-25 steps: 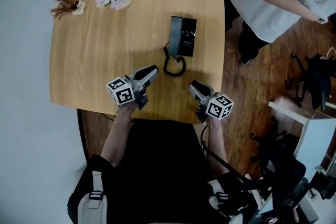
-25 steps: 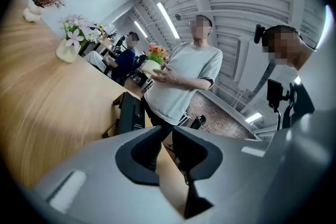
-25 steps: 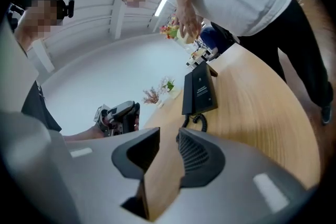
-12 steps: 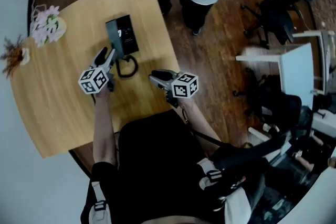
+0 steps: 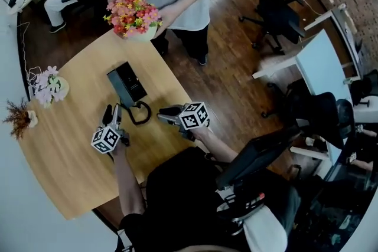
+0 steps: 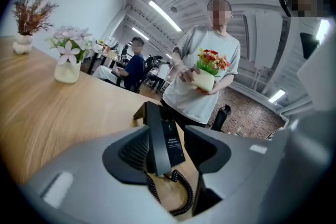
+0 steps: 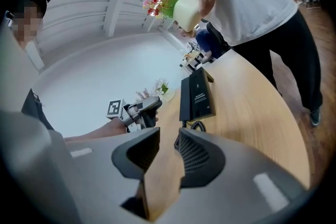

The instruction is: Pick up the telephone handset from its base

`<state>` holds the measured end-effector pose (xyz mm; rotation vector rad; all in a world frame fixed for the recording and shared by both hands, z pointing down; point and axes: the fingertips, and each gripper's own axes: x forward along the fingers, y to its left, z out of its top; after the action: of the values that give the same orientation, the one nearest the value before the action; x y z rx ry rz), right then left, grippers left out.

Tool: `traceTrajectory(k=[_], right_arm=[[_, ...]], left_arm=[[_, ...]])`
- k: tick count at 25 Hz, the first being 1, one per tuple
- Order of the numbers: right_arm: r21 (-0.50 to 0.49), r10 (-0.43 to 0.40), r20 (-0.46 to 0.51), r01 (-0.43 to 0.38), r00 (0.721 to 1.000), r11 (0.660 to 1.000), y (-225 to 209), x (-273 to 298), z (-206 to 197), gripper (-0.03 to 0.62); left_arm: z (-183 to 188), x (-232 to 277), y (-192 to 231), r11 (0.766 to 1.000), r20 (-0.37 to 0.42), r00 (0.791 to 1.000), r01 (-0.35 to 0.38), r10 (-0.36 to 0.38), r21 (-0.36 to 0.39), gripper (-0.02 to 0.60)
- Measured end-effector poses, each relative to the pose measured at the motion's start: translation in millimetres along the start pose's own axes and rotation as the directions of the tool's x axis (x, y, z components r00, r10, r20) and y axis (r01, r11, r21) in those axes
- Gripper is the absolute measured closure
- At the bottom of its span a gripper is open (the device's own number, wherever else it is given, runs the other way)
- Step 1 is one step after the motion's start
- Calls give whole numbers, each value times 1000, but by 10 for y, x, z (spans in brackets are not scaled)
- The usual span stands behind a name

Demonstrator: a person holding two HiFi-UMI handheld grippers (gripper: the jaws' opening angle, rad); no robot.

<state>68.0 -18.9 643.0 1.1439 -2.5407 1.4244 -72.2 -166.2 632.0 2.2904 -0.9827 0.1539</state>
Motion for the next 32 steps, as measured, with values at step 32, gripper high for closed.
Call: traceTrajectory(k=[32], right_arm=[[56,-47,27,45,999,997,-146,-329,-110,489]], left_arm=[[-97,705,188,996,-204,976,84,-77,27,321]])
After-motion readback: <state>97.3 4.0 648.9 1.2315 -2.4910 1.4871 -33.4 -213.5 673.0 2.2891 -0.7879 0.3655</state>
